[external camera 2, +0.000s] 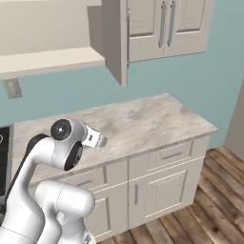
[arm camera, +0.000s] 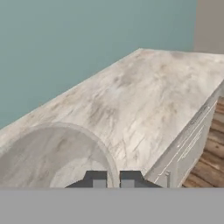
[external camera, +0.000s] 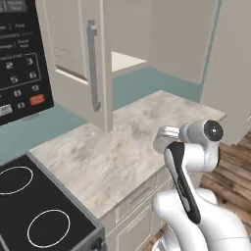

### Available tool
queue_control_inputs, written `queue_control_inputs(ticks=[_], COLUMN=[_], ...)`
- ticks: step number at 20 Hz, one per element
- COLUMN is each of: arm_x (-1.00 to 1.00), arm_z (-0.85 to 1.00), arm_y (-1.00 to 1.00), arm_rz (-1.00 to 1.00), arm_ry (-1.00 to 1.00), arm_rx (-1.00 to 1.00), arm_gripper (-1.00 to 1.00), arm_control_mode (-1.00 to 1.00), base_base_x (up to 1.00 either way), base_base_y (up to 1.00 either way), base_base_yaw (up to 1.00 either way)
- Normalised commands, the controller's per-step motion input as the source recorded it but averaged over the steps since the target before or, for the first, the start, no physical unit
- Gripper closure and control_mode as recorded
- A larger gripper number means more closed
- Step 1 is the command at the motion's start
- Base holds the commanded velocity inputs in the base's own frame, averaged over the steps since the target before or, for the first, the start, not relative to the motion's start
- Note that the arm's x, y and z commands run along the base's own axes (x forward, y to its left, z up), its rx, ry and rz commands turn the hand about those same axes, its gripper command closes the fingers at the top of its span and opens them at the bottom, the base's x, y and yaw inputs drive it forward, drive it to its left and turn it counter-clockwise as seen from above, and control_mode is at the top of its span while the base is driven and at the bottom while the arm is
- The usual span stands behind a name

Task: Move the glass cup from next to the sink to the open cabinet. Then, move the bowl with the lime to the fridge to clear the area for faucet cleaning.

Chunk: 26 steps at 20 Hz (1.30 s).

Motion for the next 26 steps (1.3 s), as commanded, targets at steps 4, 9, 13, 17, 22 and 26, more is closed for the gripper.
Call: queue_control_inputs(ticks=[4,9,13,17,22,26], arm_x=[0.0,0.0,0.0,0.0,0.0,0.0], arm_z=[0.0,0.0,0.0,0.0,0.0,0.0], arm_y=[0.0,0.0,0.0,0.0,0.0,0.0], arm_rz=[0.0,0.0,0.0,0.0,0.0,0.0], arm_ry=[0.0,0.0,0.0,0.0,0.0,0.0], arm_rx=[0.0,0.0,0.0,0.0,0.0,0.0], arm_gripper=[1.0,1.0,1.0,1.0,1.0,1.0], arm_control_mode=[1.0,1.0,1.0,1.0,1.0,1.0], base_base_x=[0.73,0.83,0.65,0.51,0.89,0.86], base_base_y=[-0.08,-0.23,-0.22,-0.25,-0.38,0.0], base_base_yaw=[0.65,0.29,0.21,0.43,0.28,0.04])
